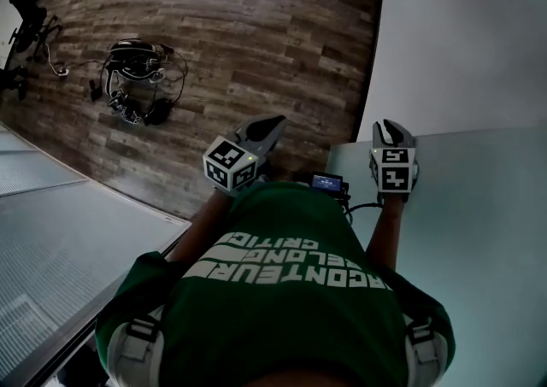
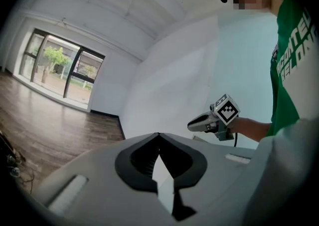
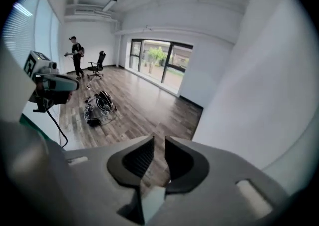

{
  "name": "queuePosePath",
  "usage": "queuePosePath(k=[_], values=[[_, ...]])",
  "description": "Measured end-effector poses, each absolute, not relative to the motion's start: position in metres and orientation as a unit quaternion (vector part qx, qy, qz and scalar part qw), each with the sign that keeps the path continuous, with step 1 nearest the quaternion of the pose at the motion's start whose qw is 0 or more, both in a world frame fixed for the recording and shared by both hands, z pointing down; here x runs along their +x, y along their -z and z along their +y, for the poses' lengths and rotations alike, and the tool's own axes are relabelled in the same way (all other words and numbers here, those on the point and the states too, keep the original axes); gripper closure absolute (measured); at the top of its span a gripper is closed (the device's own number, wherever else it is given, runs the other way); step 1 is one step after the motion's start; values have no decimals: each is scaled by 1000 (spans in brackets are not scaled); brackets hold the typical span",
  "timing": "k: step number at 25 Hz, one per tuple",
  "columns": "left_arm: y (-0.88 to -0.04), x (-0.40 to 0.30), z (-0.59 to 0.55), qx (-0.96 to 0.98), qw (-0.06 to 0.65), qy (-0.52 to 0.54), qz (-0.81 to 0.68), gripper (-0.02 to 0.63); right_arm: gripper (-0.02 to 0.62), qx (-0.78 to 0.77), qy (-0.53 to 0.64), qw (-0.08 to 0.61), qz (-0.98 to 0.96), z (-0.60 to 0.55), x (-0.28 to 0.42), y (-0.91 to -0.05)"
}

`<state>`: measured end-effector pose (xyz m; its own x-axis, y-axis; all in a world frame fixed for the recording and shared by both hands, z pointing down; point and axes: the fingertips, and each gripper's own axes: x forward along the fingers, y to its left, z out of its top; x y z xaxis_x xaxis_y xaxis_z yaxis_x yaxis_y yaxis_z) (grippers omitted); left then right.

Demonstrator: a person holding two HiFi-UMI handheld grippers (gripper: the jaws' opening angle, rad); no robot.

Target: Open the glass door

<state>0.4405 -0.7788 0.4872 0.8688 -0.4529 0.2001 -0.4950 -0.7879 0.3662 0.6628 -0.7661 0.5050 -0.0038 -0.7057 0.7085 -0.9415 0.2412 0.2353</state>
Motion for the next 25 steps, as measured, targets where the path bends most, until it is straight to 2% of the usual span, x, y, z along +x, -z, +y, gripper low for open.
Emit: queuePosePath(k=[5,16,25], values=[[-484,426,-788,934,208,-43,-288,595,601,563,-87,333,-752,-806,619,-485],[-479,404,-796,916,207,-27,-343,595,603,486,-26,265,-832,-839,555,-468],[-484,407,-793,915,205,-29,-347,595,603,466,-7,261,-845,-837,544,-473]])
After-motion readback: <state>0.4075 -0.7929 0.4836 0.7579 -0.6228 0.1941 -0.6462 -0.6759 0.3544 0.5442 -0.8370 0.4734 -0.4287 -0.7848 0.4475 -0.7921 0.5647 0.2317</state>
